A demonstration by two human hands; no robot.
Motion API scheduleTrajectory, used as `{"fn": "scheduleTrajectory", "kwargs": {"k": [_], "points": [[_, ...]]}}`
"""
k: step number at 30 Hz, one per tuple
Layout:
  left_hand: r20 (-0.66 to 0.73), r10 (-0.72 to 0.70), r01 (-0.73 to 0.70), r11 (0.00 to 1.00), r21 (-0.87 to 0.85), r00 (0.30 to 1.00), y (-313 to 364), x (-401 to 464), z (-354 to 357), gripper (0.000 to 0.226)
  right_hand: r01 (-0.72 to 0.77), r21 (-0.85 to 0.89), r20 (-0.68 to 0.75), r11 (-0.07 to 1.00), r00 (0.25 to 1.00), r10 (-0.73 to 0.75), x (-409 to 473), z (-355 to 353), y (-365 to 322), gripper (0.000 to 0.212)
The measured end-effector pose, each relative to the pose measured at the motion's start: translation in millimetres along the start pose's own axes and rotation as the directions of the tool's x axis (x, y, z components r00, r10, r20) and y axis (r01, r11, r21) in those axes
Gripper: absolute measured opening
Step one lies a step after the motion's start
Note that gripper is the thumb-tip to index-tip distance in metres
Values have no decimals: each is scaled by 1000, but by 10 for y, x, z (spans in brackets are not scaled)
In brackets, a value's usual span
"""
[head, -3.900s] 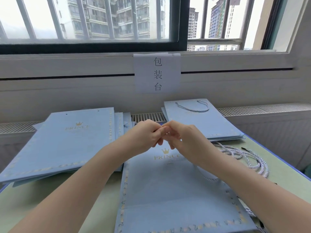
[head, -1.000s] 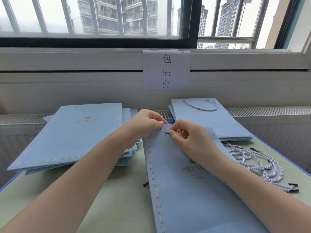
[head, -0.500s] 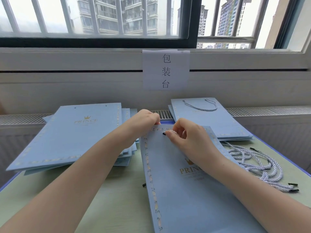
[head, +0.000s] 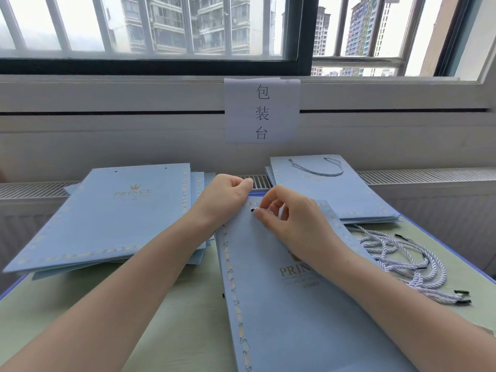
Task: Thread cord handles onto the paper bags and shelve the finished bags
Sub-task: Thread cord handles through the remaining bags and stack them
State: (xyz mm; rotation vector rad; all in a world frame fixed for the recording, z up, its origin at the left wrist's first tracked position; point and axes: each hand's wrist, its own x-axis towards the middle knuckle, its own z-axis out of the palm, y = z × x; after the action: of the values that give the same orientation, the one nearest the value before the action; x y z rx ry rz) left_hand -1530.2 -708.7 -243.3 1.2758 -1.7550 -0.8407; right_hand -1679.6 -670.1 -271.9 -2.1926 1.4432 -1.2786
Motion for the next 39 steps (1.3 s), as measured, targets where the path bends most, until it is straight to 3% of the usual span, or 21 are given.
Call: {"fn": "scheduleTrajectory", "kwargs": {"k": [5, 11, 17, 24, 27, 30, 33, 39], "points": [[52, -53, 50, 997, 58, 997, -5, 1, -12, 38, -112, 73, 42, 991, 993, 109, 23, 29, -25, 15], [86, -54, 53, 999, 11, 995, -2, -13, -24, 28, -126, 117, 61, 985, 991, 119, 25, 6, -11, 16], [35, -19, 18, 999, 28, 999, -55, 5, -17, 32, -147, 216, 137, 965, 983, 119, 46, -113, -31, 2], [-108, 126, -102, 973, 205, 986, -89, 29, 16, 40, -182, 331, 149, 926, 979, 139, 57, -198, -72, 7], [-176, 177, -111, 937, 330, 968, -103, 34, 2, 35, -146, 341, 57, 929, 989, 134, 75, -259, -90, 9], [-156, 196, -98, 869, 485, 968, -113, 39, -21, 39, -60, 353, -153, 934, 981, 121, 107, -324, -78, 19], [-37, 149, -87, 741, 666, 988, -150, 54, -35, 48, 43, 384, -350, 922, 931, 102, 128, -415, -71, 21], [-1, 51, -33, 653, 756, 999, -223, 13, 1, 47, 177, 433, -542, 884, 834, 99, 128, -499, -131, 20]]}}
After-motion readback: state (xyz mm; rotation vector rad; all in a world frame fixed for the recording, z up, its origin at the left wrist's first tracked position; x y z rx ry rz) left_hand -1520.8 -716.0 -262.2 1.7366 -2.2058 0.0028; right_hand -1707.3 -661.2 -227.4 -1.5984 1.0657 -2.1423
